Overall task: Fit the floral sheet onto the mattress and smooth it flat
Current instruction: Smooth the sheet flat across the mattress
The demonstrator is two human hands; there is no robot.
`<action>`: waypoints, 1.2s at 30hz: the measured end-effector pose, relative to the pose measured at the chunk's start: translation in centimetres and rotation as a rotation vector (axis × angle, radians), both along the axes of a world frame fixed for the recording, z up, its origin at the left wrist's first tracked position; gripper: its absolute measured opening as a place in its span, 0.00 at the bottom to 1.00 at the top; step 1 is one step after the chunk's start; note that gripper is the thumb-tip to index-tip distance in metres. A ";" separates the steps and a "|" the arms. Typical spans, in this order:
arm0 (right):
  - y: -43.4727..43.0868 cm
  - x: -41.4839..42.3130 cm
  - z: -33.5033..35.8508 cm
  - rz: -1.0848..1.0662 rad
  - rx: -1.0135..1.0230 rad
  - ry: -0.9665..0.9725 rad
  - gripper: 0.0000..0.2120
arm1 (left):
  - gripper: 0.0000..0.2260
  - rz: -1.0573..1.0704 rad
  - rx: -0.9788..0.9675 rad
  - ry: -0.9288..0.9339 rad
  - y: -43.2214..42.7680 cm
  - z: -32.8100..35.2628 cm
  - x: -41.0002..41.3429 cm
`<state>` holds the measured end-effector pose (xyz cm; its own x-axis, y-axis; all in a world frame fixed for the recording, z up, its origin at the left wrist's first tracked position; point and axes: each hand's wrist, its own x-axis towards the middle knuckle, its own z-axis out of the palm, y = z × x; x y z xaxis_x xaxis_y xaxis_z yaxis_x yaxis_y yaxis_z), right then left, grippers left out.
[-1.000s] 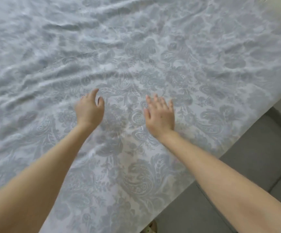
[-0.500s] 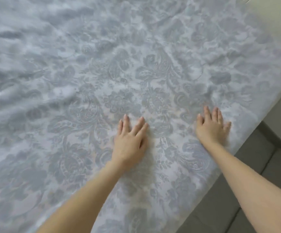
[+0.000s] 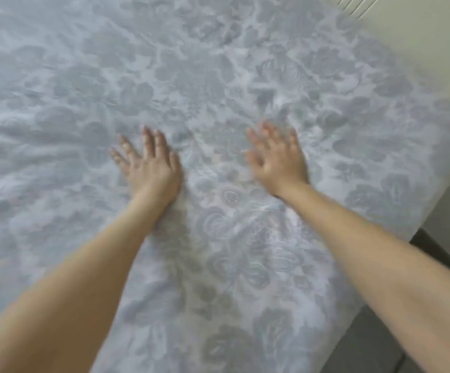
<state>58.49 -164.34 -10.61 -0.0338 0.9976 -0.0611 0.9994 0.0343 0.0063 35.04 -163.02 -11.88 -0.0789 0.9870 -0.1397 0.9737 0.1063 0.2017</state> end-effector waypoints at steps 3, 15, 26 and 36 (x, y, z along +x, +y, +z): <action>-4.6 12.5 0.5 -0.376 0.039 -0.079 0.27 | 0.25 -0.200 0.067 -0.057 -3.5 -0.7 12.0; 9.8 8.4 4.7 0.032 0.025 0.019 0.26 | 0.25 0.015 0.004 -0.082 10.2 4.4 14.8; 12.5 33.5 3.5 -0.618 -0.084 -0.003 0.28 | 0.22 -0.649 -0.074 -0.191 9.2 3.8 39.8; 5.8 23.5 5.6 0.042 -0.123 -0.091 0.30 | 0.25 0.051 -0.065 -0.073 1.4 4.2 25.1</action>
<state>82.02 -158.51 -4.98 -0.0636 0.9801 -0.1879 0.9926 0.0817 0.0899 60.12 -161.64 -7.68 -0.1165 0.9706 -0.2104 0.9495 0.1710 0.2631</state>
